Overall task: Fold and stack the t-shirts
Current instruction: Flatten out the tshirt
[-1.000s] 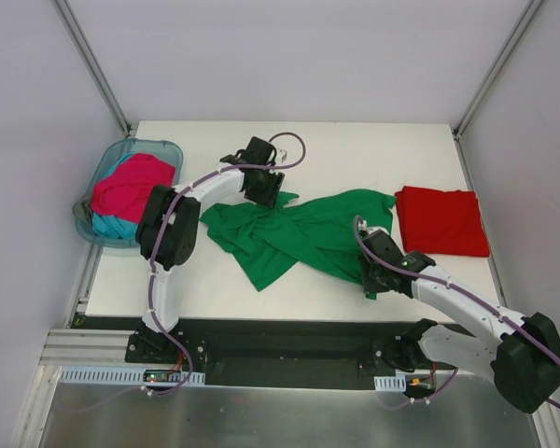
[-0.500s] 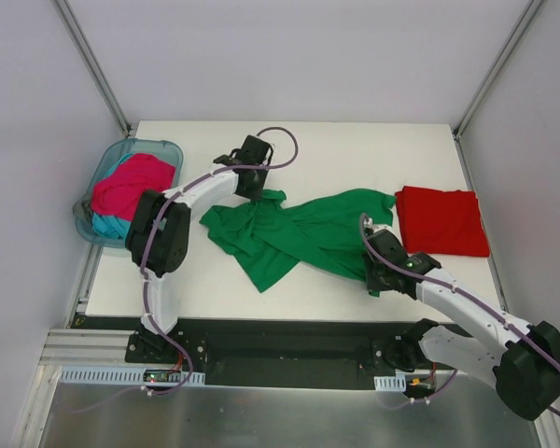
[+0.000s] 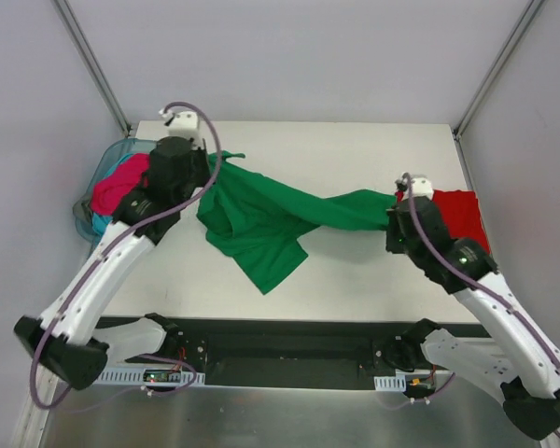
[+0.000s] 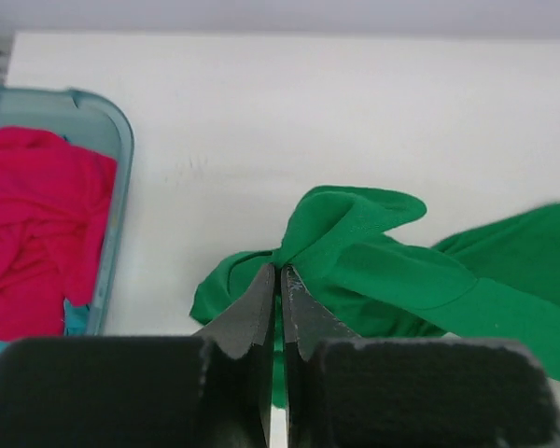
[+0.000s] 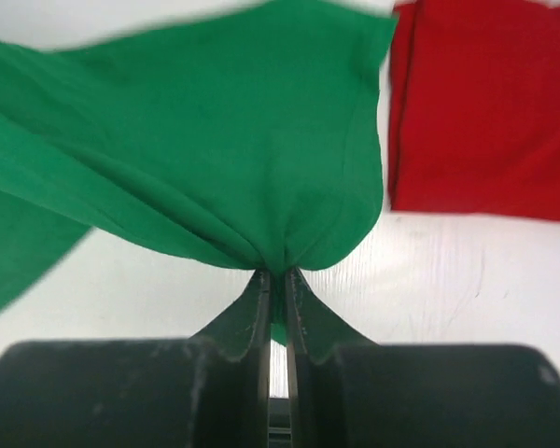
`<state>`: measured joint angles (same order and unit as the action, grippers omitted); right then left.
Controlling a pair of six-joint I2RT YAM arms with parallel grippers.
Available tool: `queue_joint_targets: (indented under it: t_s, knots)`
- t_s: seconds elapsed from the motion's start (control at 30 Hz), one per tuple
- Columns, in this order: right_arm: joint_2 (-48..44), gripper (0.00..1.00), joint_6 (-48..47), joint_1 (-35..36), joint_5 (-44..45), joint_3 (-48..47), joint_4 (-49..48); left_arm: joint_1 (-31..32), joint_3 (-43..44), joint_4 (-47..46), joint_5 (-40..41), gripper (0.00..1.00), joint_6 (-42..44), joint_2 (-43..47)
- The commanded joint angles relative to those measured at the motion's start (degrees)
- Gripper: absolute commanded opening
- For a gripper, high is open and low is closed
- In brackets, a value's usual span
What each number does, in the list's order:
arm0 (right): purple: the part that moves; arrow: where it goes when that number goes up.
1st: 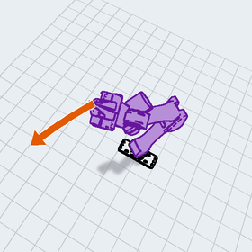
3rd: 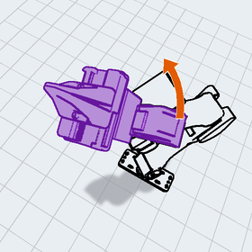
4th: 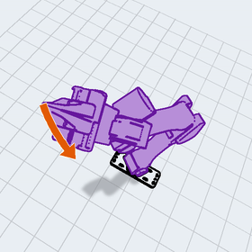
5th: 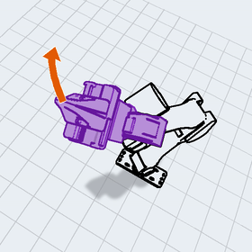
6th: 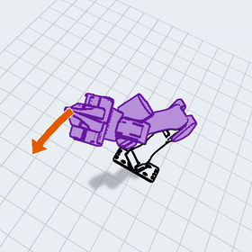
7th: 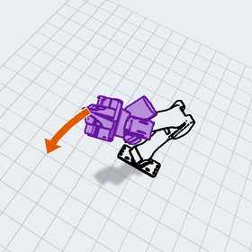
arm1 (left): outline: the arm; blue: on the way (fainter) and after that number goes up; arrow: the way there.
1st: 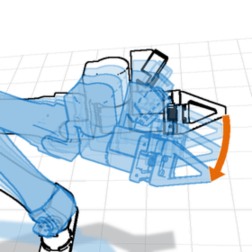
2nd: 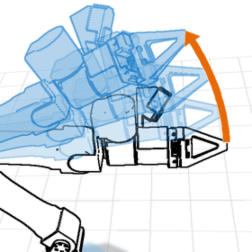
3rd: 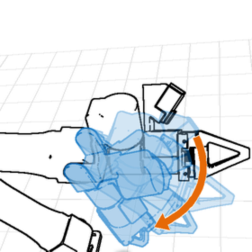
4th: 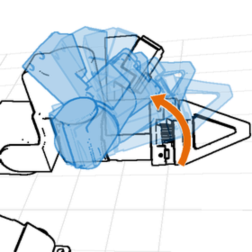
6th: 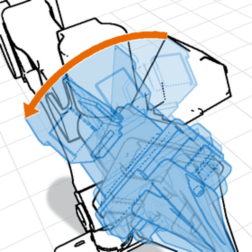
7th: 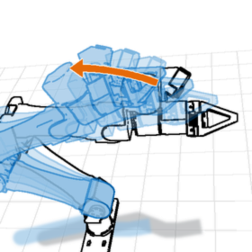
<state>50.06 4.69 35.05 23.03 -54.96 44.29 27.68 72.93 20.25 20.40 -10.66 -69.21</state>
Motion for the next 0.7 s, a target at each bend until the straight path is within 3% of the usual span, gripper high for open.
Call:
queue_joint_targets:
  t_s: [0.0, 0.17, 0.43, 0.67]
  knots:
    - [-4.3, 0.04, -4.2, -0.3, 4.6, -13.6, 6.1, -0.2, 0.3, -2.5, 1.1, 0.00, -1.6, 11.8]
    - [-6.1, 0.00, -10.7, -0.3, -2.0, -29.5, 5.8, -0.2, 6.4, -2.7, -7.6, 0.00, -0.8, 22.7]
    - [-2.2, 0.00, -12.2, -0.2, -14.0, -57.4, 14.4, -0.2, 20.0, -2.1, -20.1, 0.00, 0.9, 27.8]
    - [-3.7, 0.00, -11.2, -0.3, -22.4, -62.1, 13.8, -0.2, 26.2, -1.7, -28.0, 0.00, -0.1, 27.9]
